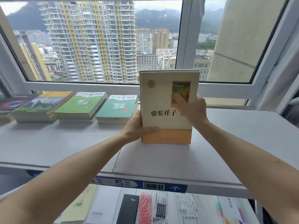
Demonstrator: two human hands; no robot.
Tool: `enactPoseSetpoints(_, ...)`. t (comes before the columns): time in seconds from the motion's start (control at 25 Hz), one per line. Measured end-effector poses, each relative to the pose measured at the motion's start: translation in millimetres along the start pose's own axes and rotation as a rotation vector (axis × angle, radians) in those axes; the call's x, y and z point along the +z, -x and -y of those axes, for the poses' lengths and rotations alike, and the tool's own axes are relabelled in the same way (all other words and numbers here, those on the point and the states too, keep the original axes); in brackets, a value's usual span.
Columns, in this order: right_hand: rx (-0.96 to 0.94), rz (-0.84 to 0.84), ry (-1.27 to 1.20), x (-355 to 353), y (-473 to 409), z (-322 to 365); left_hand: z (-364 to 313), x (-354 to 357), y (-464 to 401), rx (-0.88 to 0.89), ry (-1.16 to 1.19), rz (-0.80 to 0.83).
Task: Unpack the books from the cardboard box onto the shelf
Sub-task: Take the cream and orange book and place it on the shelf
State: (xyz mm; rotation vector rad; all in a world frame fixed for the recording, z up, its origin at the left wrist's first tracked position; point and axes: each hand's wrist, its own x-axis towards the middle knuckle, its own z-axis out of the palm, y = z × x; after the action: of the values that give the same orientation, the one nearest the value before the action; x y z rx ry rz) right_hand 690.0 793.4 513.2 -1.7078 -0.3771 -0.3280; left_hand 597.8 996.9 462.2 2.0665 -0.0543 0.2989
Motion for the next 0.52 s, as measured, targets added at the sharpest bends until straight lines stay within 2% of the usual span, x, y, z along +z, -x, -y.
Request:
enactPoseSetpoints(0.12, 0.181, 0.041, 0.058, 14.5, -35.1, -3.8, -15.5, -14.9, -19.6, -0.104, 0.031, 0.138)
enactPoseSetpoints(0.24, 0.424, 0.117, 0.198, 33.6, -69.8, -21.7, -26.5, -20.3, -43.6, -0.355, -0.210, 0.090)
enactPoseSetpoints(0.4, 0.635, 0.168, 0.239, 58.2, -97.1, -56.8, -28.8, -13.0, -69.8, -0.501, -0.567, 0.074)
enactPoseSetpoints(0.52, 0.690, 0.234, 0.297, 68.6, -108.1, -71.8, -24.6, -9.2, -83.4, -0.553, -0.627, 0.060)
